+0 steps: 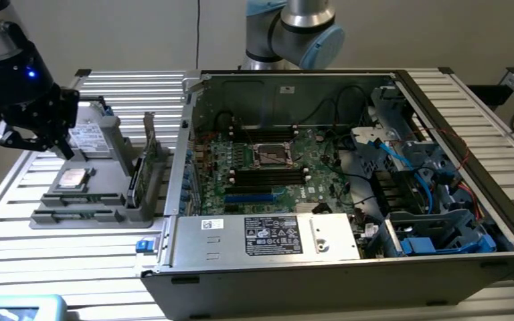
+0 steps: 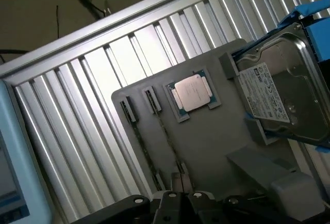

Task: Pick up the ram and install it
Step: 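Pick up the ram and move it above insertion slot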

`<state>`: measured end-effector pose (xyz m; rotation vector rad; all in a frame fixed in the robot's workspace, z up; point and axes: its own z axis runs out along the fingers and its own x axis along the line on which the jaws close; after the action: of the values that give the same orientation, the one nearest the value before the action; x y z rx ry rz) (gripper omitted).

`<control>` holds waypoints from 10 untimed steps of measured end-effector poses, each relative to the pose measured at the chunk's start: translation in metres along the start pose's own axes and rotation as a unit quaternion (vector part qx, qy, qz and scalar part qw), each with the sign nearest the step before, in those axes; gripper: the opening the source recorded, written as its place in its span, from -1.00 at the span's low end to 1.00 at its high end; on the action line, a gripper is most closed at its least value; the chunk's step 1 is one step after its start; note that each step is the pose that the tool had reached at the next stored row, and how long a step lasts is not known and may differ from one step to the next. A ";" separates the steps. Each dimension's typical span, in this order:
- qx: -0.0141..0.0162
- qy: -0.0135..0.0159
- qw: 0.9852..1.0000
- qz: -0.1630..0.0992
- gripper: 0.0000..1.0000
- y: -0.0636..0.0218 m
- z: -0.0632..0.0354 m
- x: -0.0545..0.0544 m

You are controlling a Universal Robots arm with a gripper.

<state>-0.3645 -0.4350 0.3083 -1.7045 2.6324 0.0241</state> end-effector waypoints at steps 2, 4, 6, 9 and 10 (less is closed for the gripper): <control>0.000 0.000 1.000 -0.018 -0.79 0.0000 0.0000 0.000; 0.000 0.000 0.999 -0.037 -0.79 0.0000 0.0000 0.000; -0.001 0.001 0.999 -0.055 -0.79 0.0000 0.0000 0.000; -0.001 0.001 0.997 -0.082 -0.79 0.0000 0.0000 0.000; -0.001 0.001 0.996 -0.091 -0.79 0.0000 0.0000 0.000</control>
<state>-0.3645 -0.4350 0.3083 -1.9370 2.4682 0.0248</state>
